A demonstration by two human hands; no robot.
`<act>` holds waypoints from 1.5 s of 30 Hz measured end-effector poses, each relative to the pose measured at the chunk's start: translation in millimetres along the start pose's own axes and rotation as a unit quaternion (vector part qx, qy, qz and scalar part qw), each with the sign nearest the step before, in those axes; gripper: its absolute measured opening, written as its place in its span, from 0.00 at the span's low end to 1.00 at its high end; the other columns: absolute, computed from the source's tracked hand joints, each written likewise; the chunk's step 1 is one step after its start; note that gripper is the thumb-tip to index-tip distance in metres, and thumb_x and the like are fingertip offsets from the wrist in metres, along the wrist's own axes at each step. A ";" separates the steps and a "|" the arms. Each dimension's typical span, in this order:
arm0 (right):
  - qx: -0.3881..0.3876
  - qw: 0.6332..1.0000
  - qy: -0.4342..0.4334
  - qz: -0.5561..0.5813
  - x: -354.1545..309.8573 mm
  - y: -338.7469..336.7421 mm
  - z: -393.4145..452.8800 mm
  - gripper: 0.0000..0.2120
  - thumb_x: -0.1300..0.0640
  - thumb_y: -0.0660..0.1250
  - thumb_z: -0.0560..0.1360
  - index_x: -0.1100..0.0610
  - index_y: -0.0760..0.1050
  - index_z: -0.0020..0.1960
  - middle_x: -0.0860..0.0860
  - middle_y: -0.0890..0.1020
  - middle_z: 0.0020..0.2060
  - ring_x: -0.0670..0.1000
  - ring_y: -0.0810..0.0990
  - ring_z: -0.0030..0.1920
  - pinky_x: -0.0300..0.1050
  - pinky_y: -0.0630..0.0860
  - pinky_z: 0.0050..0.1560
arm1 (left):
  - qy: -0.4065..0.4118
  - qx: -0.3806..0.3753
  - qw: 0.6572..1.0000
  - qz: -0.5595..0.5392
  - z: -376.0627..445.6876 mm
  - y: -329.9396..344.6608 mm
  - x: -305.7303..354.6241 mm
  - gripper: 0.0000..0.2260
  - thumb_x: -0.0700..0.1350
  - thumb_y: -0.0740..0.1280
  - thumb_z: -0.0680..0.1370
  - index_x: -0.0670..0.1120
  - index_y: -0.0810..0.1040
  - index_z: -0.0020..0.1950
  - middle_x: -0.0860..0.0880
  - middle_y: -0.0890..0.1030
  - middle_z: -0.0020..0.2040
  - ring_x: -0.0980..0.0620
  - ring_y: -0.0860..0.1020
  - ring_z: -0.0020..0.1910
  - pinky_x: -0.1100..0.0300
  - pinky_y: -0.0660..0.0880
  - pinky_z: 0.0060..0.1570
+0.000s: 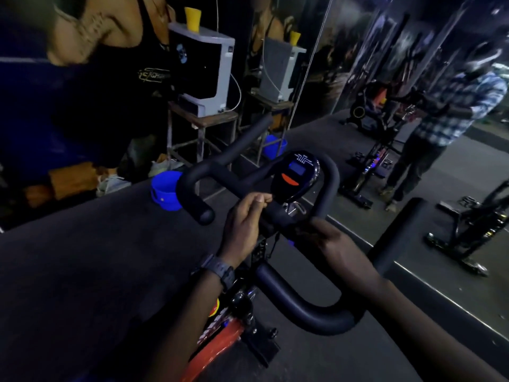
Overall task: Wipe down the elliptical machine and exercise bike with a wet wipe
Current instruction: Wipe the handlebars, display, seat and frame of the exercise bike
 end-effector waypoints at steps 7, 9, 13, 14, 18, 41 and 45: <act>0.066 0.994 -0.041 -0.072 -25.2 18.0 75.9 0.07 0.55 0.65 0.77 0.57 0.80 0.50 0.52 0.78 0.45 0.56 0.75 0.43 0.49 0.75 0.36 | 0.020 0.032 0.999 0.020 -0.3 -1.4 -6.0 0.16 0.59 0.57 0.82 0.53 0.81 0.57 0.50 0.83 0.56 0.47 0.81 0.58 0.46 0.77 0.61; 0.060 0.995 -0.049 -0.064 -18.7 15.7 56.1 0.09 0.53 0.64 0.78 0.53 0.80 0.55 0.48 0.80 0.49 0.55 0.75 0.46 0.49 0.76 0.40 | 0.021 0.047 0.998 0.029 -0.2 -0.5 -4.6 0.19 0.58 0.57 0.82 0.48 0.81 0.59 0.49 0.80 0.57 0.47 0.80 0.59 0.51 0.77 0.60; -0.016 0.996 -0.079 -0.029 -6.8 1.9 13.0 0.16 0.51 0.59 0.80 0.51 0.81 0.61 0.46 0.81 0.54 0.48 0.73 0.53 0.43 0.78 0.43 | -0.005 0.069 0.993 0.093 4.4 0.4 11.4 0.20 0.55 0.57 0.83 0.43 0.80 0.63 0.53 0.78 0.57 0.52 0.76 0.64 0.58 0.69 0.68; -0.028 0.997 -0.063 -0.014 -5.6 -2.5 19.6 0.16 0.52 0.58 0.80 0.52 0.80 0.61 0.47 0.81 0.53 0.47 0.73 0.52 0.43 0.79 0.43 | -0.014 0.071 0.991 0.109 8.3 0.7 12.4 0.18 0.51 0.57 0.86 0.41 0.80 0.64 0.50 0.79 0.59 0.49 0.75 0.66 0.58 0.67 0.69; -0.037 0.990 -0.097 -0.094 -20.2 7.4 94.8 0.16 0.56 0.60 0.77 0.59 0.78 0.61 0.53 0.79 0.51 0.54 0.79 0.50 0.47 0.80 0.39 | -0.096 0.075 0.985 0.126 30.9 2.1 27.1 0.31 0.64 0.51 0.84 0.42 0.75 0.72 0.44 0.76 0.72 0.45 0.71 0.73 0.47 0.64 0.75; -0.069 0.972 -0.132 -0.182 -28.9 33.6 108.4 0.14 0.57 0.58 0.73 0.61 0.81 0.41 0.57 0.82 0.45 0.59 0.77 0.48 0.48 0.79 0.39 | -0.120 -0.059 0.990 0.035 83.0 -48.1 22.7 0.31 0.74 0.51 0.75 0.53 0.82 0.52 0.50 0.84 0.53 0.52 0.82 0.55 0.54 0.75 0.60; -0.035 0.974 -0.118 -0.192 -31.6 29.7 112.1 0.08 0.60 0.62 0.70 0.59 0.78 0.35 0.55 0.80 0.37 0.57 0.75 0.39 0.47 0.75 0.33 | -0.118 -0.069 0.987 0.079 82.1 -53.1 18.0 0.34 0.84 0.49 0.66 0.62 0.81 0.47 0.55 0.85 0.56 0.52 0.81 0.61 0.45 0.72 0.69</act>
Point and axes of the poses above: each hand's wrist, its own z-axis towards the middle knuckle, its own y-axis out of the palm, x = y × z, the point moved 2 cm from there along z, towards the middle knuckle
